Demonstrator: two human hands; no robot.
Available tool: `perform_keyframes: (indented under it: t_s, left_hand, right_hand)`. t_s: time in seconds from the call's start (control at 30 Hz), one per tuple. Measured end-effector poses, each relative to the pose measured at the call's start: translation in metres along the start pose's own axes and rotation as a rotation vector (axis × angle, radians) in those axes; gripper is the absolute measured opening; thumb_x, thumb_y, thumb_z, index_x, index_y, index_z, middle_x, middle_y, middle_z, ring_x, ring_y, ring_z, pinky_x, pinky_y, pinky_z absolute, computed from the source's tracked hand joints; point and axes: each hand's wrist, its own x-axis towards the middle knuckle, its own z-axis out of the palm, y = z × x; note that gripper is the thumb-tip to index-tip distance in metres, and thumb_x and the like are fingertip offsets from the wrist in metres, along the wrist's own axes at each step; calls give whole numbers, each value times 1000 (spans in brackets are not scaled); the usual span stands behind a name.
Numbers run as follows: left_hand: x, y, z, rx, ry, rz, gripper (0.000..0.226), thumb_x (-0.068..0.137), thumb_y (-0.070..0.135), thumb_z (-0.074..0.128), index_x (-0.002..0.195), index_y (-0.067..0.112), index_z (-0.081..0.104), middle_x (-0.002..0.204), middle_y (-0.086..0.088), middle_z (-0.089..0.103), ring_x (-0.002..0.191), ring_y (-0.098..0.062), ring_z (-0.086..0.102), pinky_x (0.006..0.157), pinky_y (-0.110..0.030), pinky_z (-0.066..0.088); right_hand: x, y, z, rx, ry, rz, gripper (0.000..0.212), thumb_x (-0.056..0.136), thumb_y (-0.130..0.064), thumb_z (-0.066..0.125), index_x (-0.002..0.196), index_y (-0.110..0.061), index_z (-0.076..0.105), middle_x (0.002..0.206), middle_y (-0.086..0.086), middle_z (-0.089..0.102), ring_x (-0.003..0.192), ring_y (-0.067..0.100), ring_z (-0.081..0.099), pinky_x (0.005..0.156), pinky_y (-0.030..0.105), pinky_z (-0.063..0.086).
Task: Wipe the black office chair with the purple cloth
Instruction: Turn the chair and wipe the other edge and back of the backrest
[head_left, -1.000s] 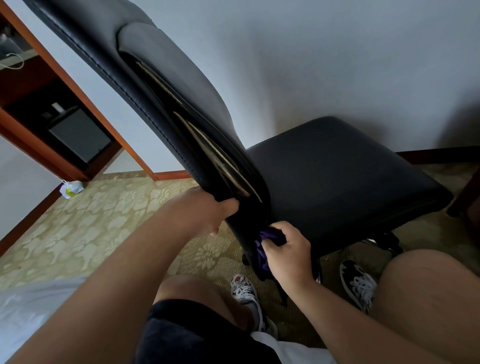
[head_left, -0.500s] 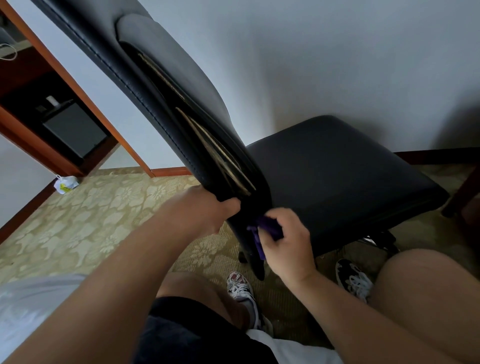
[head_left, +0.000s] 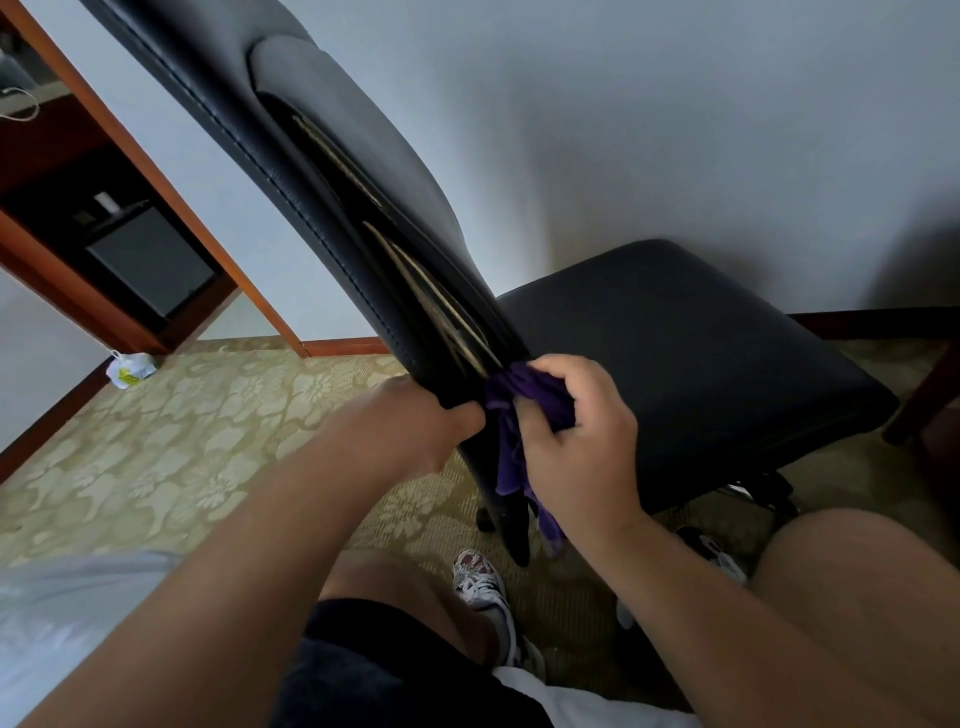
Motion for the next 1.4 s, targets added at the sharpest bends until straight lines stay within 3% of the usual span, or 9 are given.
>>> perform_keyframes:
  t_s: [0.17,0.4,0.57,0.67,0.77,1.0,1.17,1.27,1.4]
  left_hand:
    - [3,1,1,118,1,70,41,100,20,45,138,29,34,72,8,31,98,-22,57,87,-37,54]
    - [1,-2,-1,129,-36,11,44,101,22,47,141,30,31,77,9,40,103,-21,56,90,-37,52]
    - [2,-6,0,151,-40,10,46,100,20,46,140,31,27,90,2,50,102,-23,56,88,-38,53]
    - [1,-5,3,116,-20,-2,37,101,22,41,136,32,32,86,2,51,101,-23,58,87,-39,54]
    - [4,-5,5,175,-6,59,39,99,19,41,136,30,31,76,5,36,99,-24,57,85,-38,55]
    - [-1,-5,6,149,-28,21,45,100,20,40,138,39,22,84,3,38,100,-25,57,85,-37,54]
    - [2,-6,6,151,-7,40,44,99,19,41,137,36,27,82,5,36,100,-25,55,86,-37,54]
    - [2,-6,3,134,-15,35,41,100,20,39,137,35,28,79,6,35,100,-24,55,86,-36,53]
    - [0,-1,1,129,-9,43,24,101,26,39,125,29,36,81,5,42,95,-23,57,85,-38,53]
  right_hand:
    - [-40,40,-4,-91,-161,259,17,85,-9,70,93,-23,63,88,-8,64,82,11,65,73,39,56]
    - [-57,52,4,-62,-259,583,25,87,-10,68,82,-32,57,72,-3,64,57,14,63,53,42,54]
    - [-37,28,4,1,-113,502,17,89,-13,68,91,-29,63,86,-7,67,79,8,67,70,33,58]
    - [-17,15,-1,-20,-76,256,16,88,-14,67,99,-26,65,93,-13,66,90,6,65,76,21,54]
    - [-11,23,-5,-39,-88,95,21,88,-11,65,107,-20,68,98,-11,66,94,8,66,80,19,53]
    - [-68,61,7,-82,-273,623,20,87,-8,67,91,-27,67,80,-6,68,67,12,66,66,45,57]
    - [-62,50,11,-29,-186,637,20,87,-9,68,89,-28,67,79,-5,68,67,10,66,64,37,56]
    - [-50,25,12,18,-149,514,16,87,-11,70,94,-26,69,85,-7,69,78,10,67,71,35,58]
    - [-21,-9,13,5,-122,175,19,82,-15,66,99,-19,72,89,-6,65,80,8,64,69,18,52]
